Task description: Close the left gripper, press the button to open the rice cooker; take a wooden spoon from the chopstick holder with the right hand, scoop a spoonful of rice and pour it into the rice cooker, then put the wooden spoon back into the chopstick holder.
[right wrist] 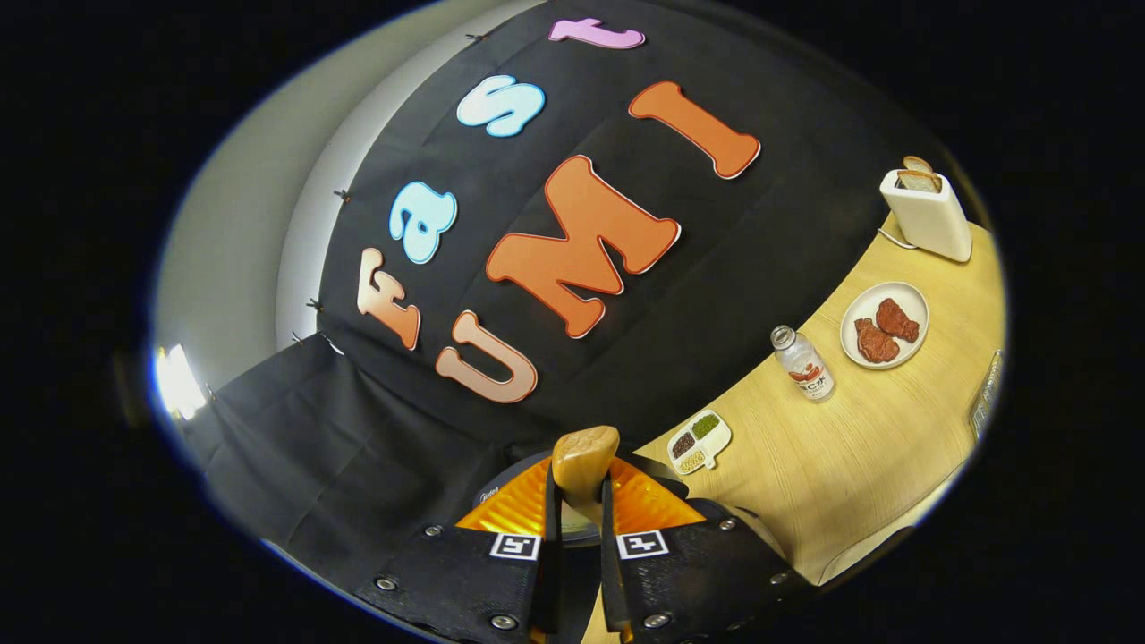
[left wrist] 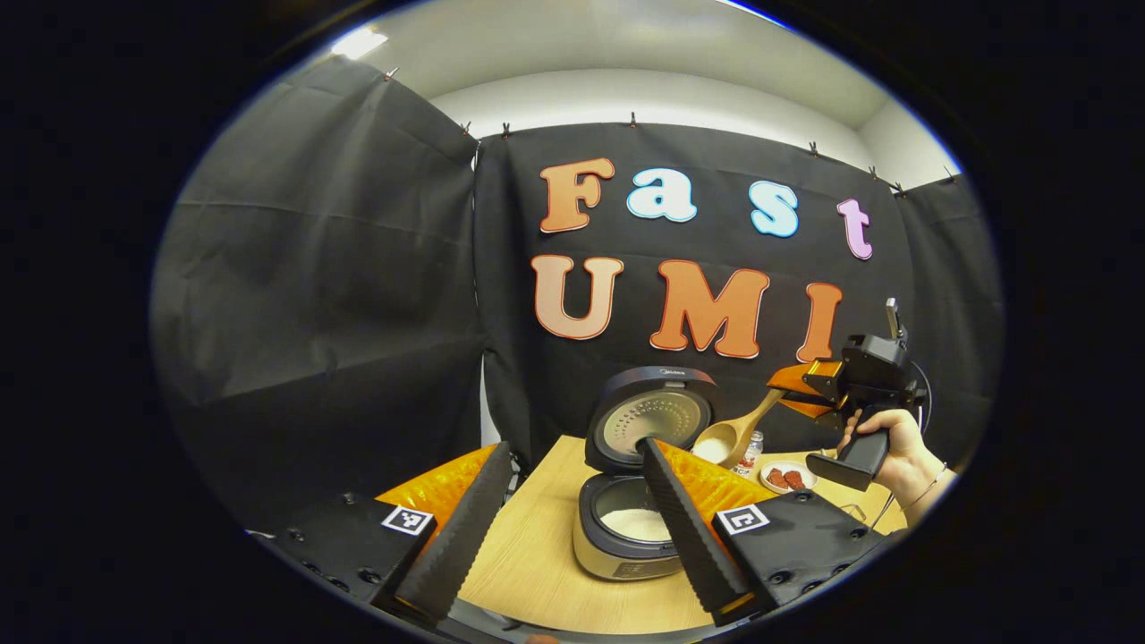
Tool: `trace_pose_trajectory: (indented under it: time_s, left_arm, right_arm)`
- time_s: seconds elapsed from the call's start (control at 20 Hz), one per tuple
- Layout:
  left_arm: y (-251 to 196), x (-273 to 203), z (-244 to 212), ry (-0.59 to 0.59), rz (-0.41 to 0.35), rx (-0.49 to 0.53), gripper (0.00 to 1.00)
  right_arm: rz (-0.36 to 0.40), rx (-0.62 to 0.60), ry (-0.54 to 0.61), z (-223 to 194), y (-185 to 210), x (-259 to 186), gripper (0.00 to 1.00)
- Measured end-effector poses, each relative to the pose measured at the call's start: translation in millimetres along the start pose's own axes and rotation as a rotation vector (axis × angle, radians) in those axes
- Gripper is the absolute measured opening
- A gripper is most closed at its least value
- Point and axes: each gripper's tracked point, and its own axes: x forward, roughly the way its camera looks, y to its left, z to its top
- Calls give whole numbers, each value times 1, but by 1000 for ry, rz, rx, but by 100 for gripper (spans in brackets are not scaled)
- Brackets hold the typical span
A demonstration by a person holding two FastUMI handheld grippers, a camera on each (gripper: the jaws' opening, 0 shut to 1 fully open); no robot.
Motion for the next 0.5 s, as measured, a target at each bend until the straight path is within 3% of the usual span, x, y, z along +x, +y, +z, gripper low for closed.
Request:
trace_pose_trajectory:
  time_s: [0.5]
  left_arm:
    - [4, 6, -6, 15, 10, 7, 98]
  right_arm:
    - [12, -83, 4, -9, 8, 2, 17]
